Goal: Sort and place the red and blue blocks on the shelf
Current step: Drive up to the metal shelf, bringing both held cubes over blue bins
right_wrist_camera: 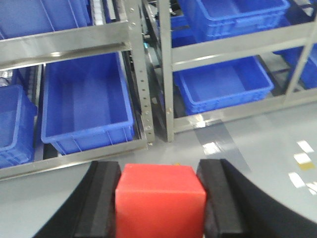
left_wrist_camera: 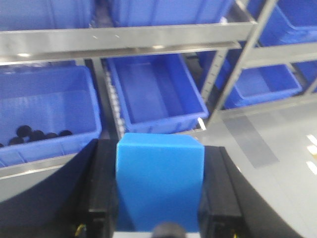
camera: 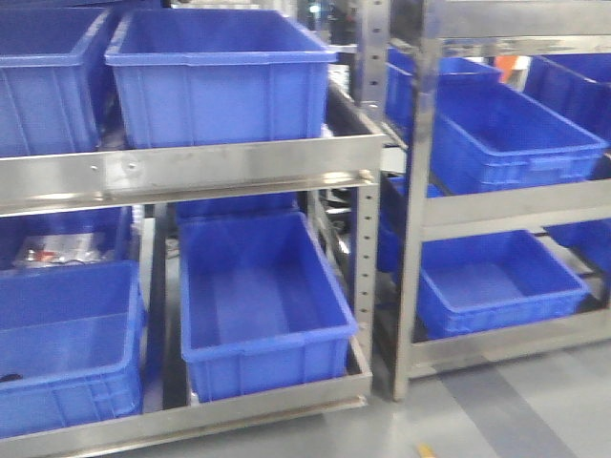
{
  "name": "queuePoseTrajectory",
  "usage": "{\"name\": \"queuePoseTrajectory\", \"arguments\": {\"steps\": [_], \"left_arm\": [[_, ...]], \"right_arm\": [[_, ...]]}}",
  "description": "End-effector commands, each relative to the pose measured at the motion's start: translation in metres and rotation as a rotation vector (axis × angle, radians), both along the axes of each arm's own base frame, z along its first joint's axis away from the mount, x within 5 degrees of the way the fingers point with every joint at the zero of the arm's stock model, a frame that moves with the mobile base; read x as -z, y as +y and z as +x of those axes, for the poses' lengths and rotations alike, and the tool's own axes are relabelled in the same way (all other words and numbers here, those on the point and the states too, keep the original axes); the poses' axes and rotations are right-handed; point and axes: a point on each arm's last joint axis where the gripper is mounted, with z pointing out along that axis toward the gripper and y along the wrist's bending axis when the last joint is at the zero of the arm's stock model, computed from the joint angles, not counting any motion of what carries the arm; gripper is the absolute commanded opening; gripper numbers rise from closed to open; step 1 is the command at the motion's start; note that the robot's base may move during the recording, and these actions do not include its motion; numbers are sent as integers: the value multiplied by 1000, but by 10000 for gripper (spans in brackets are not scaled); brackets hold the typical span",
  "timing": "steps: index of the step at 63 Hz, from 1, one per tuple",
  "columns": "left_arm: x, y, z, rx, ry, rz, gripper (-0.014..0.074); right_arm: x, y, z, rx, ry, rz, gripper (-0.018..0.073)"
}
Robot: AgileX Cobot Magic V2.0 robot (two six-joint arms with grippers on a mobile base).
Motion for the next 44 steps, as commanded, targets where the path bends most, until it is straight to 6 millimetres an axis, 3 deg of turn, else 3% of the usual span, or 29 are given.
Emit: {"name": "queuePoseTrajectory", "arguments": {"steps": [1,44], "left_arm": [[-16,-1,2,-2,-102,-33,123],[-16,-1,2,-2,-102,-33,123]], "right_arm": [[-16,0,2,-2,-110,-12,49],[-16,0,2,-2,-110,-12,49]]}}
